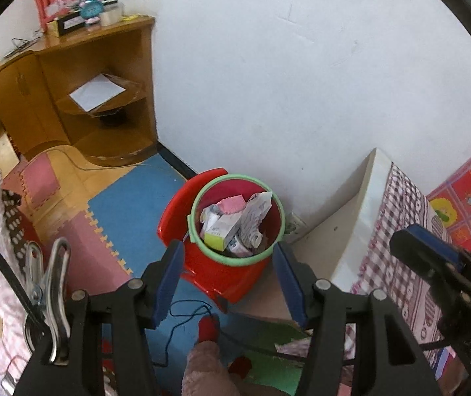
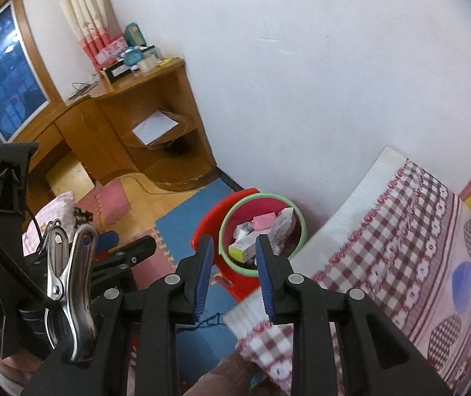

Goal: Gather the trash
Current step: 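Move both open grippers from the bucket back over the bed, then move the left gripper toward the clear plastic container on the quilt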

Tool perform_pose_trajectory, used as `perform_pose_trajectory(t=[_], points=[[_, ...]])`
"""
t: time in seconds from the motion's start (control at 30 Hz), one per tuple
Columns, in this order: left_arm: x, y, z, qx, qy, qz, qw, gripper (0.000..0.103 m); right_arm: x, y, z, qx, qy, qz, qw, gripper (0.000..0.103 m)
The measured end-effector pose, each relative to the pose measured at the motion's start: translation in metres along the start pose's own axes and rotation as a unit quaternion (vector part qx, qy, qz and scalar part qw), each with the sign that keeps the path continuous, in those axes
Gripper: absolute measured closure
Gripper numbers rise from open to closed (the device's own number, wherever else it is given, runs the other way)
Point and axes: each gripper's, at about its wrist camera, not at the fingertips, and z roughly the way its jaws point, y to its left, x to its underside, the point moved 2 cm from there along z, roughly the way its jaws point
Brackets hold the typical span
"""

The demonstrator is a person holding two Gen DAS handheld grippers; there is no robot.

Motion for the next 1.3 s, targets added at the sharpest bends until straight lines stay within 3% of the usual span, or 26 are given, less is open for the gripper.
perform_pose_trajectory(t=[0.4,0.83,1.03,1.3], points=[[0.048,-0.015,-0.056,0.005,-0.008,0.006,0.9999,0.044,0.044,0.001,-0.062,-0.019,-0.029,-0.021,0.999,0.076],[0.068,-0.045,-0.081,0.051,-0.003,0.087,0.9949,0.044,0.093,-0.022,-0.120,0.030,-0.056,0.076,0.995,0.076],[0.080,-0.071,-0.082,0.080,0.007,0.129,0.9884,0.044,0.118,-0.049,-0.146,0.069,-0.067,0.135,0.986,0.076],[0.100,-0.137,-0.086,0.127,0.018,0.206,0.9701,0.044,0.158,-0.095,-0.196,0.132,-0.094,0.211,0.964,0.076]])
